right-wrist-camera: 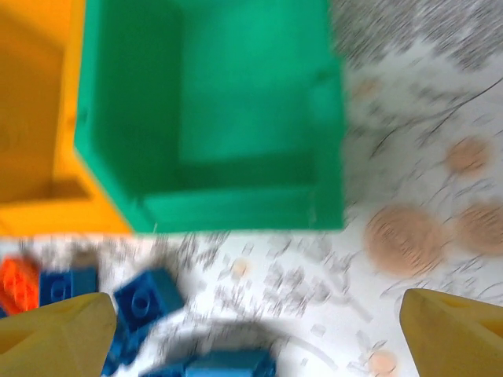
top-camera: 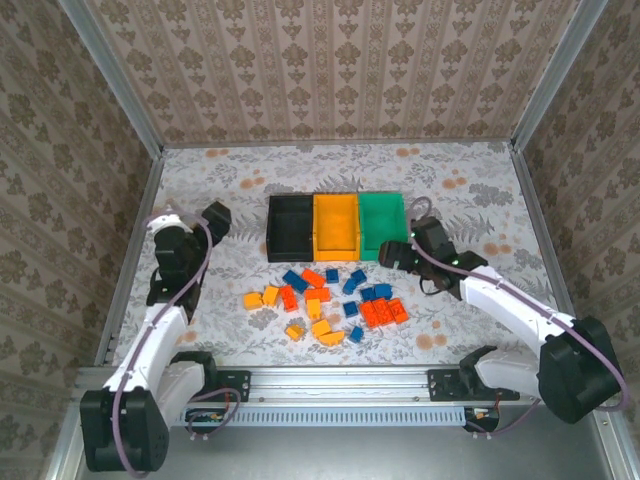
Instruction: Sort the legos into containers by color
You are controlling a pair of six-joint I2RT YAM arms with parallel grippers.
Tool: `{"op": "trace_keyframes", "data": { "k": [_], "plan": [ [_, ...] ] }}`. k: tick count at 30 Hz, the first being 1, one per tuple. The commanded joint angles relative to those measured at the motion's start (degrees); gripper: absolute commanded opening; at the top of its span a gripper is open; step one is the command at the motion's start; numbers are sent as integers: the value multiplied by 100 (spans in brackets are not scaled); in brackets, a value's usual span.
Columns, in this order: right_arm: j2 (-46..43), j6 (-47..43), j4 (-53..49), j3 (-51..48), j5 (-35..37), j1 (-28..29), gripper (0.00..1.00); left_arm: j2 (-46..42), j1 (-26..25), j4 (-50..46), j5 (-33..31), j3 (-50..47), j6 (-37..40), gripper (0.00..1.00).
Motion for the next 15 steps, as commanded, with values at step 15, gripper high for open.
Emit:
{"op": "trace_keyframes", "data": {
  "k": [15],
  "plan": [
    [1407,8,-66,-90,109,862,67,-919,-1383,-1515,-253,-455,165,100]
  ]
}}
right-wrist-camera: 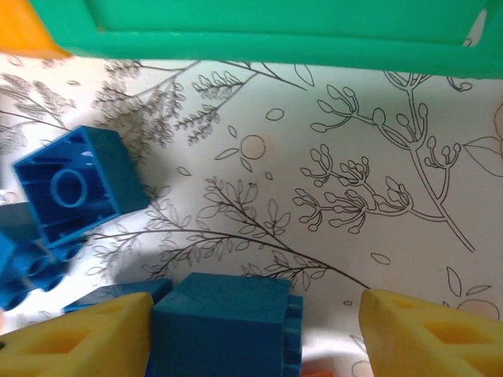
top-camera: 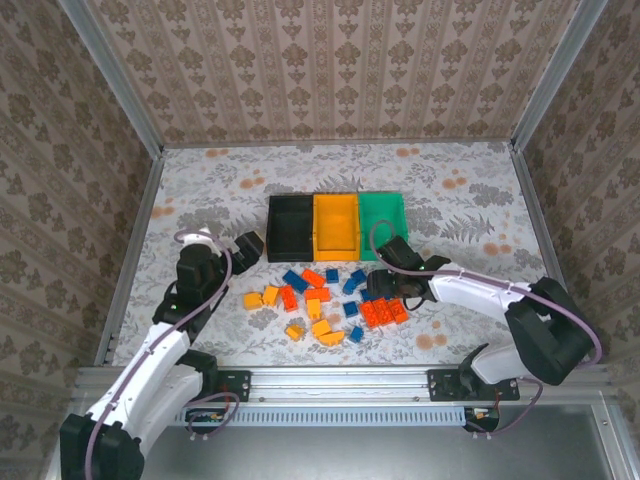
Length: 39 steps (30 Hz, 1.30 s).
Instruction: Sort the legos into containers by color
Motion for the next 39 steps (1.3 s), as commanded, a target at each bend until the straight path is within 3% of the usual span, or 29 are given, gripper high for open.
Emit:
{"op": "trace_keyframes", "data": {
  "k": [1,14,24,30,39],
  "plan": [
    [179,19,24,-24,67,53,66,-45,-44,-157,-130,-90,96,100],
    [62,63,129,-112,259,61,43,195,-136,-41,-147,-54,122,100],
    [-755,-276,-515,742,411,-36,39,418,-438,-204,-298,191,298,100],
    [9,-245,-295,1668,594,-463,40,593,-809,-790,-453,491,351,100],
    [1444,35,-190,2780,805,-983,46,328,-863,-1467,-533,477,379,99]
  ]
}}
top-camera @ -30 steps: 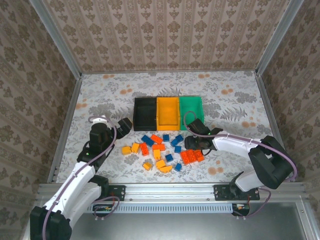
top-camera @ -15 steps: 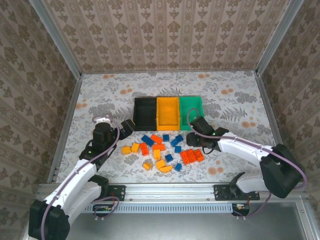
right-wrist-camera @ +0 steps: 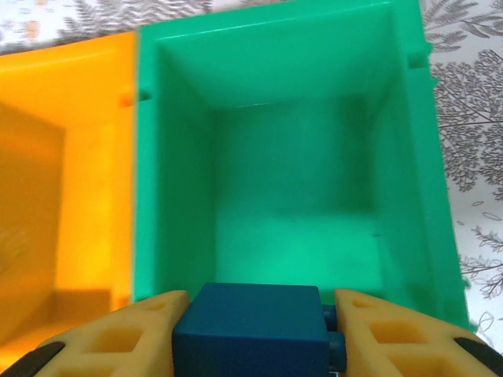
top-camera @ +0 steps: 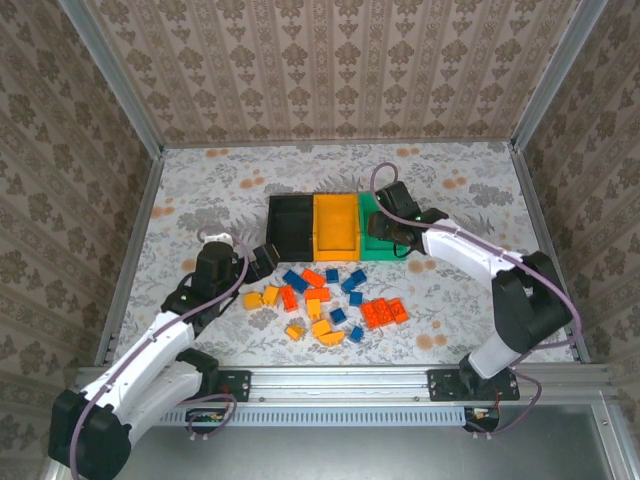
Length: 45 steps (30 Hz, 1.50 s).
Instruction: Sort the legos into containers by color
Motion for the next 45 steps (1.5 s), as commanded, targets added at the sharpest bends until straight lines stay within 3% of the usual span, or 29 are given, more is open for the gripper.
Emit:
{"op": "trace_keyframes", "data": {
  "k": [1,6,12,16,30,39,45],
  "plan": [
    [433,157,-121,504,199,-98,49,-210,-14,-441,-116,50,150,99],
    [668,257,-288,790,153,-99,73,-267,-18,-636,-111,2,253,99],
    [-16,279,-303,335,59,8,79,-303,-18,-652,-11,31,310,99],
    [-827,302,-455,-492,-13,268,81,-311,-25,-646,102,37,345,100],
    [-3160,1078,-1525,-2965,-336,1110,80,-391,-27,-397,267,-206,186,100],
    [-2787,1236,-1374,-3357,-149,1193,71,-214,-29,-318,265,-240,172,100],
    [-2504,1545,-1592,-3257,608,1116,61,-260,-18,-353,258,-268,173,100]
  ]
}}
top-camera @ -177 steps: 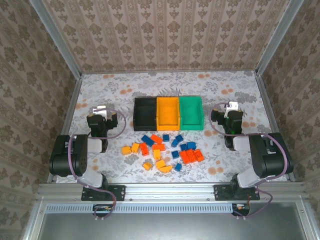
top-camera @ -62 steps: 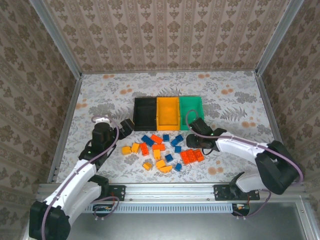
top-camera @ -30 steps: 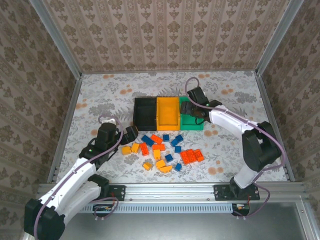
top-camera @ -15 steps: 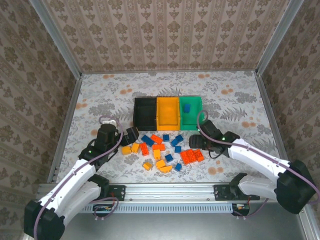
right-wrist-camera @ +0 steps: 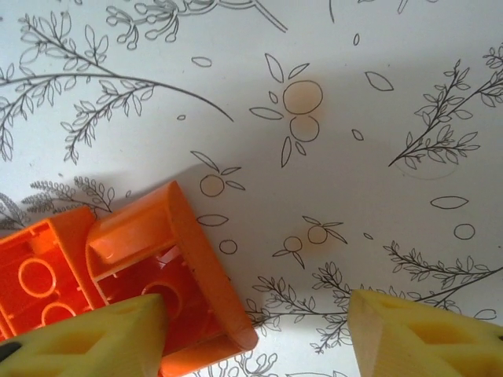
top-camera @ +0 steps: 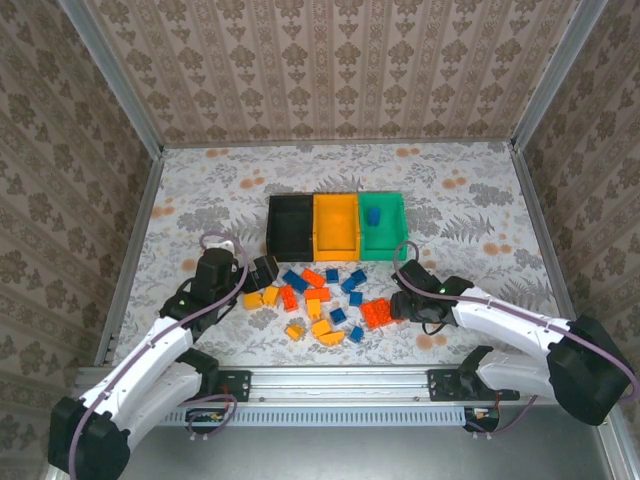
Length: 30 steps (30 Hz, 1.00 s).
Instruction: Sort the legos into containers by color
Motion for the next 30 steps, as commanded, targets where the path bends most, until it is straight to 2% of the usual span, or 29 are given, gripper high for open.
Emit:
{"op": "trace_keyframes", "data": {
  "k": [1,7,13,16,21,30],
  "plan": [
    [183,330,-341,-6,758,-107,60,-56,-16,20,31,-89,3,100],
    [-174,318,-329,14,791,-425,62,-66,-7,-21,1,-99,51,100],
    [-427,-309,60,61,242,-319,79,-31,-1,60,48,-115,23,100],
    [-50,-404,257,106,70,-319,79,3,7,90,61,-107,-3,100],
    [600,-515,567,233,-193,-319,75,101,37,83,92,-41,-5,100],
    [687,-598,551,297,-14,-381,48,150,53,49,113,-2,-25,100]
  ]
}}
